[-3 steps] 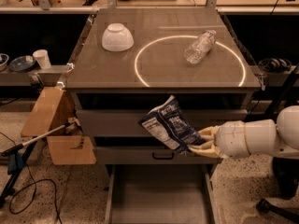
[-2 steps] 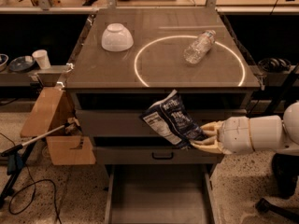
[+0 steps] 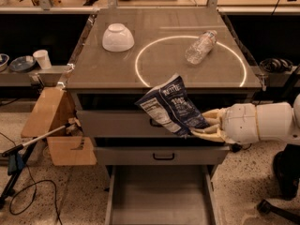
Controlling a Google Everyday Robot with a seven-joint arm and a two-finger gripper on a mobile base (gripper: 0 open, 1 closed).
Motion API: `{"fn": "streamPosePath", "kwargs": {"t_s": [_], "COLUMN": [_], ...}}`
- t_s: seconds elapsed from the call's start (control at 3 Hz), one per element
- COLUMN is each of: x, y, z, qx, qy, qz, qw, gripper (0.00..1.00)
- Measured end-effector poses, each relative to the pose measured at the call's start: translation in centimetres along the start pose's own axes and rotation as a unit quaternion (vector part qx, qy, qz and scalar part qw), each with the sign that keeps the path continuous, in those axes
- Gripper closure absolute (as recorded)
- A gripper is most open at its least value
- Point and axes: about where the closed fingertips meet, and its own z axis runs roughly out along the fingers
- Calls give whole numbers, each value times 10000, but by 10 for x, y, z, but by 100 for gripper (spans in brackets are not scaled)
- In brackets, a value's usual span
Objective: Pick blue chip bag from bottom drawer and place on counter
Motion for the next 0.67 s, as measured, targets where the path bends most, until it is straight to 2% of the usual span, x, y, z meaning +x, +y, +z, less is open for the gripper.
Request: {"fn": "streamPosePath", "kwargs": {"t_s": [0.33,0.67], "x": [0,-10], "y": [0,-15], "z": [0,9], "qx": [1,57], "qy": [-3,-92], "qz": [-7,-198], "qw": [10000,9997], "gripper": [100,100]}}
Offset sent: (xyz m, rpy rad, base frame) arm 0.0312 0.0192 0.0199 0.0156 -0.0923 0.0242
